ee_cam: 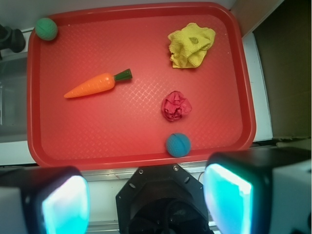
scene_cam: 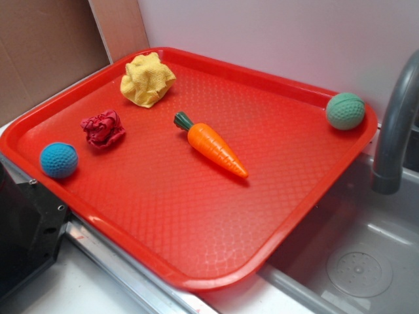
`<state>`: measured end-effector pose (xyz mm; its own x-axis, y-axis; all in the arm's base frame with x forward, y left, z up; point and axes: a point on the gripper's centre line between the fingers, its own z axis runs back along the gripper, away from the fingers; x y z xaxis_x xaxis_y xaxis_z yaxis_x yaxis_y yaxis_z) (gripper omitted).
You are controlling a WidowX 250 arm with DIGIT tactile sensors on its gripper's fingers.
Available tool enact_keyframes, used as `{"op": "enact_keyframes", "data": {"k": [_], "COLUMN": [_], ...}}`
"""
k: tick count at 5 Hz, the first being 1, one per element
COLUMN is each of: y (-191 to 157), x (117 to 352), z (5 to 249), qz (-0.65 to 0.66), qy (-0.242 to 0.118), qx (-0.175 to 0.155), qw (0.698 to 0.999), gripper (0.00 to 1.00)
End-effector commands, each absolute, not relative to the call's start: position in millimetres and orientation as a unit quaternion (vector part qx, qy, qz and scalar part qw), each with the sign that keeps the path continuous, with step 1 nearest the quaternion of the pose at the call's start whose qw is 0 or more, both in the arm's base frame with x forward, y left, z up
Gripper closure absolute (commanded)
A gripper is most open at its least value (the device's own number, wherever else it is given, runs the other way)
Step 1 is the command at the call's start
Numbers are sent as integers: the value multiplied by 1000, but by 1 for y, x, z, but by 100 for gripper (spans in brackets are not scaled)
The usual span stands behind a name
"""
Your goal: Grab the carrot.
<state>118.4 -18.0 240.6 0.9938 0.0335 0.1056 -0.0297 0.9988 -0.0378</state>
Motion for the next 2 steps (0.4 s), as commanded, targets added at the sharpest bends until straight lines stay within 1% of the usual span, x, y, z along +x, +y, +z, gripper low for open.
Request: {"op": "enact_keyframes", "data": {"k": [1, 2], "y": [-18, -17], "x": [118, 127], "z": [241, 238], "qz": [16, 28], "qy": [-53, -45], "qx": [-18, -16], "qw": [998, 998], "gripper": [0, 0]}}
